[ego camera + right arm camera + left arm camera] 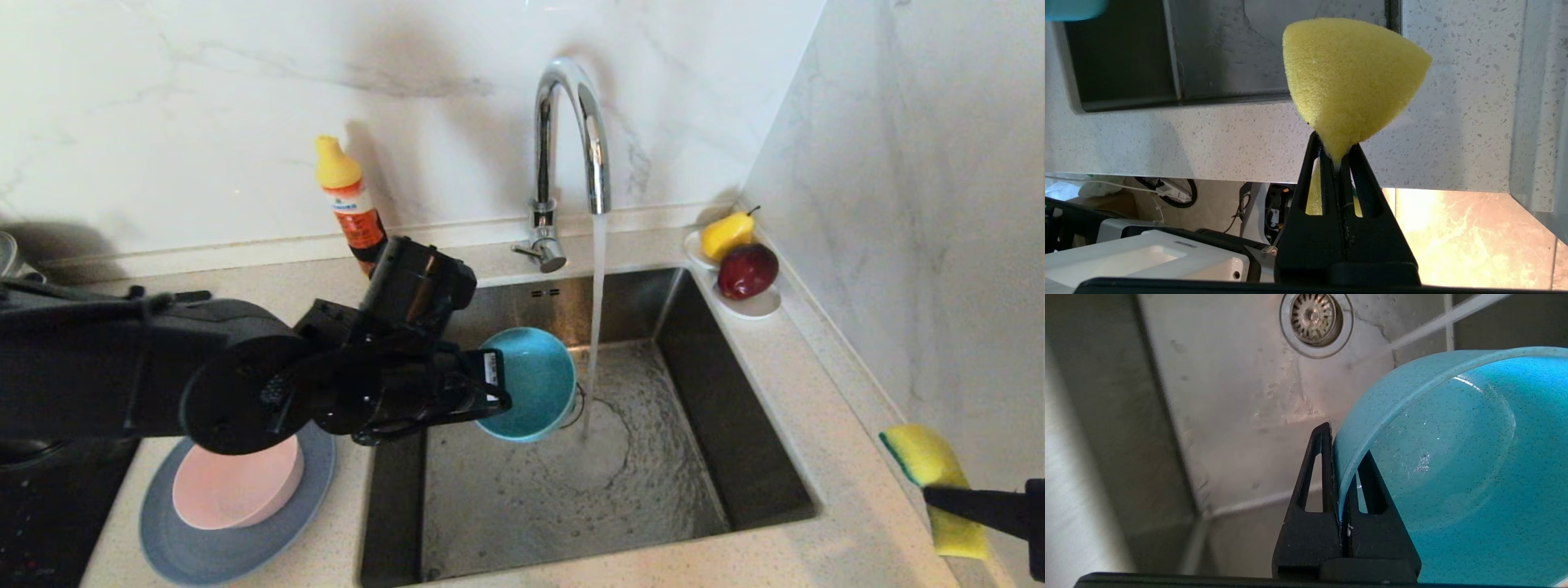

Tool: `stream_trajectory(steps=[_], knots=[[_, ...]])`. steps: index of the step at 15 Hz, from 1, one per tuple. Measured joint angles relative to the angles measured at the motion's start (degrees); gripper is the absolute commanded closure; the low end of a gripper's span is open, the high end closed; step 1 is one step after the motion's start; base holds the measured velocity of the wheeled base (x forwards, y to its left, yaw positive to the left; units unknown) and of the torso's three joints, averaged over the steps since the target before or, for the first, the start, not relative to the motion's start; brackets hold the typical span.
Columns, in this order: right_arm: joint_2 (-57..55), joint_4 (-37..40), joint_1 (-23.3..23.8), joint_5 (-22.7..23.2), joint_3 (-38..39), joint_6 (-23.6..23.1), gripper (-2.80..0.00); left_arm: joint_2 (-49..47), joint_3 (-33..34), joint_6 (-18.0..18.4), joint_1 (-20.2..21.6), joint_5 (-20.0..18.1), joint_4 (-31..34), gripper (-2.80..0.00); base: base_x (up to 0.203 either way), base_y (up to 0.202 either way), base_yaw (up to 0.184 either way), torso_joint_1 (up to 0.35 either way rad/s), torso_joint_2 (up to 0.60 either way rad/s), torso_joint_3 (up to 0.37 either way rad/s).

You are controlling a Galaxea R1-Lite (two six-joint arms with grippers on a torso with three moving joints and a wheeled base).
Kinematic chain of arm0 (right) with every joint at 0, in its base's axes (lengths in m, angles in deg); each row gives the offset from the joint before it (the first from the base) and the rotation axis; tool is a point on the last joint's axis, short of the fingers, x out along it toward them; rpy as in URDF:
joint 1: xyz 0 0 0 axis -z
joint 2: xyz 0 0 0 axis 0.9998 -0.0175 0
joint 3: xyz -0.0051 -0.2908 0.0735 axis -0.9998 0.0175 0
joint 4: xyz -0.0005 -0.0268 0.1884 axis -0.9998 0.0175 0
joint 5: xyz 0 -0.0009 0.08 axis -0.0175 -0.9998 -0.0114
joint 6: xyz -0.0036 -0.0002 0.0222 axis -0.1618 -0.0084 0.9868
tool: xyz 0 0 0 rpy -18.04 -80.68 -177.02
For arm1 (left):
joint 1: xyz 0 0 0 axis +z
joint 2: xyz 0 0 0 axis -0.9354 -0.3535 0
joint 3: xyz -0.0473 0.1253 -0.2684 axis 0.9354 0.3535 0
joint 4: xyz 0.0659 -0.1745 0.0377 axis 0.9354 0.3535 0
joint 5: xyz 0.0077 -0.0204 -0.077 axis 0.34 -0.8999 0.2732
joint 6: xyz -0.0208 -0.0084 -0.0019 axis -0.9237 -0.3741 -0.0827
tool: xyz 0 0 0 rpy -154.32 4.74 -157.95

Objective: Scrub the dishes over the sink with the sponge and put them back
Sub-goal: Wash the bowl

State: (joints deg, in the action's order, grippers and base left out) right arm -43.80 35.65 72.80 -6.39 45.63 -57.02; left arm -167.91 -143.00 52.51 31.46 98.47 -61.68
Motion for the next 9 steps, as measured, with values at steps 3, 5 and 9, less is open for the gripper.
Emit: stream_trajectory(steps=[3, 5, 9], knots=[[0.1, 0.0, 0.0, 0.0, 0.8, 0.0, 0.0, -5.8, -4.4, -0.3, -0.6, 1.3, -1.4, 0.0, 0.0, 0.0, 0.0, 0.0, 0.0, 0.0], [0.3, 0.0, 0.0, 0.0, 0.9, 0.0, 0.0, -8.3, -7.7, -0.5, -1.1, 1.6, -1.2, 0.0, 0.0, 0.0, 0.0, 0.0, 0.0, 0.0], [0.1, 0.0, 0.0, 0.2, 0.5, 0.0, 0.0, -11.8, -11.1, -0.6, -2.8, 1.9, -1.0, 0.0, 0.0, 0.0, 0.0, 0.0, 0.0, 0.0]])
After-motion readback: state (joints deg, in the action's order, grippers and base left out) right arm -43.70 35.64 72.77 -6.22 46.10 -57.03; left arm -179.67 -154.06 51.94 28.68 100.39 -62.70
